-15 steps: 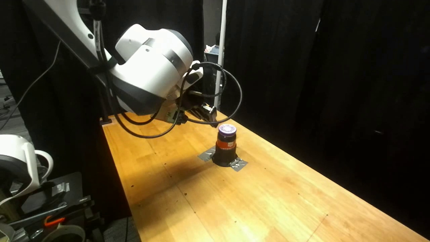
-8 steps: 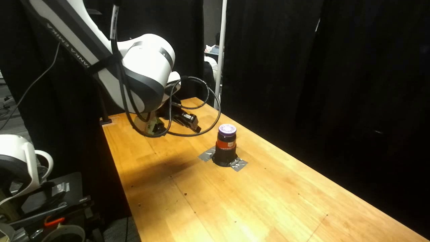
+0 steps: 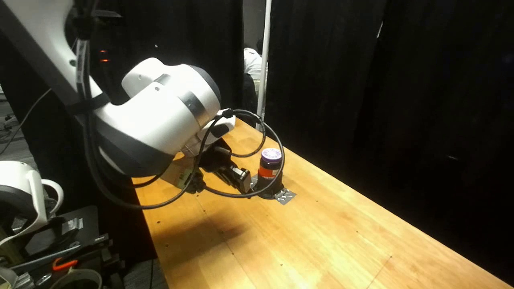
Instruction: Put the rubber band on the jar.
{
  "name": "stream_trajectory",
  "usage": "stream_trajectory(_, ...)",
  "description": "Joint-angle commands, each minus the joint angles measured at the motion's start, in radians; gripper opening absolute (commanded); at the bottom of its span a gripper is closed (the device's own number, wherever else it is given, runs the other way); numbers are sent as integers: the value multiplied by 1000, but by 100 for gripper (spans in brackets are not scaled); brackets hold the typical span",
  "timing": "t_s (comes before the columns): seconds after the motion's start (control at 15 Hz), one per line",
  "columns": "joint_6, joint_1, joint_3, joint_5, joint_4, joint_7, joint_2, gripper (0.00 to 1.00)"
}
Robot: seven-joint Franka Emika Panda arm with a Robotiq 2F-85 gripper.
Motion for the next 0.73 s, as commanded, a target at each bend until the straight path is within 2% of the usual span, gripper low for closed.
stream_trajectory(0.0,-98,57,-50,269,-106,-279,-48,46)
stream_trajectory(0.07,-209,-142,165,303,-129,-359,-148,53)
stream_trajectory(0.13,-224,17,24,399,-148,-430,-145,62)
stream_trajectory(0.2,-345,-183,248,463,-150,-481,-237,69)
stream_trajectory(0.27,-212,-47,93,375,-104,-357,-71,51)
stream_trajectory(0.33,-276,-97,167,424,-111,-400,-113,59)
stream_trajectory(0.4,-309,-132,211,441,-115,-423,-150,67)
stream_trajectory(0.67,-329,-170,233,444,-136,-452,-209,69)
